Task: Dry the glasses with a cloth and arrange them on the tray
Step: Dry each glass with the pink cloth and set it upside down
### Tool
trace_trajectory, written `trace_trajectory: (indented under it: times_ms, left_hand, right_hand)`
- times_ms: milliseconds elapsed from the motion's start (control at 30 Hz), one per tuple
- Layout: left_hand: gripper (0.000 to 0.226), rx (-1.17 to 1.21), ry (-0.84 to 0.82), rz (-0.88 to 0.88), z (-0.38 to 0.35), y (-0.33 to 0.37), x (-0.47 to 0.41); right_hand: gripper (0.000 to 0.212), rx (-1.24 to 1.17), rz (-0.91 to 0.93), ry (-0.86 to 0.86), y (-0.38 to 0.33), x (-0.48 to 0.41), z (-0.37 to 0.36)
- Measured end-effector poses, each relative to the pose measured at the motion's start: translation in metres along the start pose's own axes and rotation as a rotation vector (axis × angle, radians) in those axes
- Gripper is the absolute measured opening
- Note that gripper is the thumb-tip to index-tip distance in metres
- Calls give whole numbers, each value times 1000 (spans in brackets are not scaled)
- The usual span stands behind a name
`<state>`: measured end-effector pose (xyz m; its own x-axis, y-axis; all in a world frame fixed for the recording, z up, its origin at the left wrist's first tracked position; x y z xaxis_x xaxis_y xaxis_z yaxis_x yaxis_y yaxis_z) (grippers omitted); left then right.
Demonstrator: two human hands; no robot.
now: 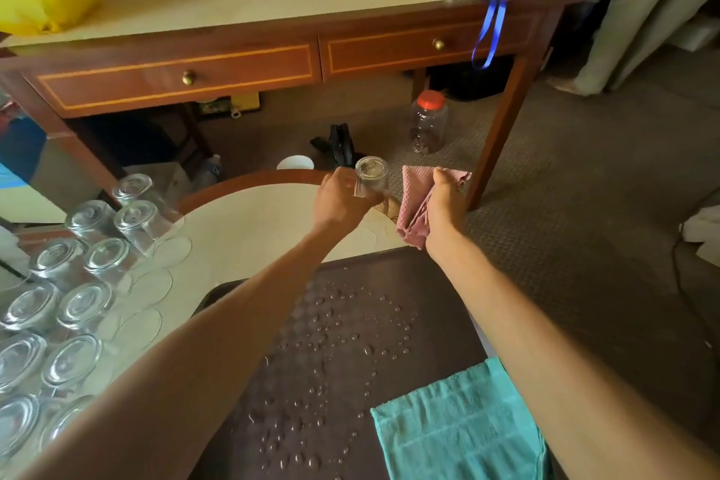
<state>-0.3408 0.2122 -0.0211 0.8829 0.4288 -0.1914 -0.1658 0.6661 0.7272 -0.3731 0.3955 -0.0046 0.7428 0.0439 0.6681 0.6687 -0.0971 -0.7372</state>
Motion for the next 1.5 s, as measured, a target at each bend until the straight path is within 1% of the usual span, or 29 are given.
trace_trajectory:
  times_ms: [67, 100, 233, 367, 433, 500, 633, 733, 800, 900, 933, 1000, 1067, 1233, 1333, 1367, 1433, 1500]
  left_hand:
    - [84, 14, -11, 8, 0, 3, -1]
    - [84, 23, -14, 14, -1, 4, -1]
    - [70, 33, 12, -22, -2, 11, 4]
    - [65, 78, 54, -37, 15, 12, 23]
    - [58, 103, 66, -36, 31, 11, 36]
    - [54, 135, 73, -45, 55, 13, 56]
    - [71, 137, 61, -21, 113, 24, 112]
    - [68, 136, 37, 25, 156, 37, 156]
    - [69, 158, -5, 92, 173, 44, 177]
    - [88, 236, -105, 198, 195, 53, 216]
    - [88, 258, -132, 217, 203, 55, 231]
    - [74, 306, -174, 226, 210, 59, 253]
    - [63, 338, -181, 246, 216, 63, 268]
    - [48, 464, -140, 229, 241, 71, 281]
    - [37, 429, -164, 223, 249, 75, 281]
    - [35, 406, -175, 226, 250, 73, 280]
    - [39, 389, -181, 243, 250, 68, 279]
    - [41, 409, -168, 282, 251, 65, 282]
  right_hand:
    - [36, 3, 13, -3, 2, 1, 2]
    - [41, 11, 13, 1, 3, 3, 3]
    - [45, 38, 25, 18, 3, 9, 9]
    - [37, 62, 25, 25, 8, 17, 12]
    - [46, 94, 27, 19, 11, 28, 9]
    - [50, 136, 57, 14, 11, 46, 6]
    - [47, 236, 114, -41, 10, 93, -5]
    - [40, 324, 153, -87, 11, 142, -10]
    - [35, 355, 195, -104, 10, 166, -12]
    - [35, 398, 251, -128, 20, 208, -7]
    - [35, 423, 259, -132, 27, 222, -5]
    - [36, 461, 256, -129, 40, 239, 1]
    - [37, 479, 259, -127, 51, 252, 9]
    - [40, 569, 256, -120, 64, 280, 20]
    - [45, 591, 292, -126, 59, 289, 18]
    - [43, 601, 304, -127, 57, 292, 16]
    - [35, 630, 328, -131, 55, 295, 15]
    - [42, 656, 341, -141, 54, 297, 14]
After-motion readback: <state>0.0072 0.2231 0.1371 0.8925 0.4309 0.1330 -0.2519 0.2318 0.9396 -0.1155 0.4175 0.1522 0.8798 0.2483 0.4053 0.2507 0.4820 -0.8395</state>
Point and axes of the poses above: each hand's wrist, its own x-axis away from the middle knuckle, its own z-axis out of the back of the hand, y = z × x, the point moved 6 cm from there along -x, towards the middle knuckle, and after that the axes turned 12 degrees about -z, right-handed, at the moved point
